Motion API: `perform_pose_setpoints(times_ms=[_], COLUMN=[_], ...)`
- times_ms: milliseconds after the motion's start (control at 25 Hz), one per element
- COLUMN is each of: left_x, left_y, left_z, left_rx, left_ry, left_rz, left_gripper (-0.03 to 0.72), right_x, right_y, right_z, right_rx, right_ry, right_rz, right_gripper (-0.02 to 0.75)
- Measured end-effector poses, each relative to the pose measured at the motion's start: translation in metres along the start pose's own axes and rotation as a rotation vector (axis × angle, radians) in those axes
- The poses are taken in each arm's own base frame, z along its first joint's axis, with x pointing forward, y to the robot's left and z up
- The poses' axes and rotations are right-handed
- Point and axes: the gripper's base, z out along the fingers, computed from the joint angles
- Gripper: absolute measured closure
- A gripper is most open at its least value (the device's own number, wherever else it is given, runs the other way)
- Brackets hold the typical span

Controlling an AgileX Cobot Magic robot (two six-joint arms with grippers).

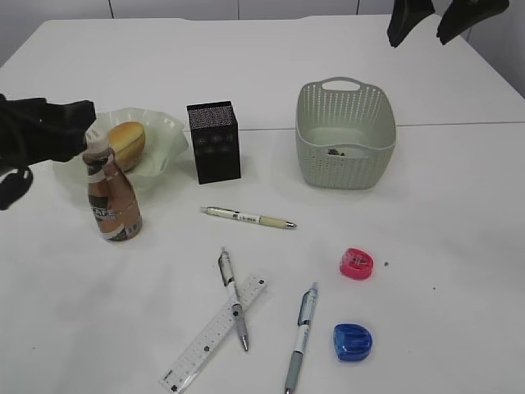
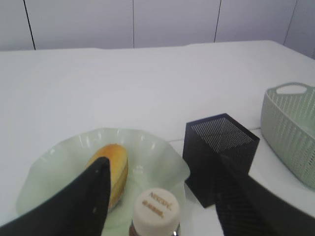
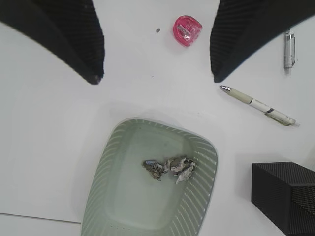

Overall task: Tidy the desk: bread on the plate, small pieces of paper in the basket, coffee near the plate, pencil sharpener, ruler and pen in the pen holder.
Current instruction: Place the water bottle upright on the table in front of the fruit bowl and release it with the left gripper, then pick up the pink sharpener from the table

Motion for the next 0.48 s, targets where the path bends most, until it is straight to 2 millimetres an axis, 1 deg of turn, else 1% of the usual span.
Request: perform_pose_setpoints(times_ms=[160,240,360,480], left_x=[-0.023,-0.036,-0.046,-0.055], left_y=[-0.002,-0.003,-0.005,-0.008], left_z=[-0.031,-0.049,-0.073,-0.089], left_rx=[0.015,0.022,0.032,0.05], left_ry=[0.099,0.124,0.23,0.375], left_rz=[-0.01,-0.02,-0.046,-0.051], left_gripper=[0.217,0.218,0.218,0.218], right_x=[0.0,0.0,0.0,0.0], right_y=[0.001,0.002,0.004,0.005], right_z=[0.0,0.0,0.0,0.0], right_rx=[-0.006,-0.02,-0.04,-0.056], right_ry=[0.0,0.001,0.001,0.003], right_rz=[0.002,0.007,0.013,0.027], right_gripper=[0.246,0.246,0.246,0.246])
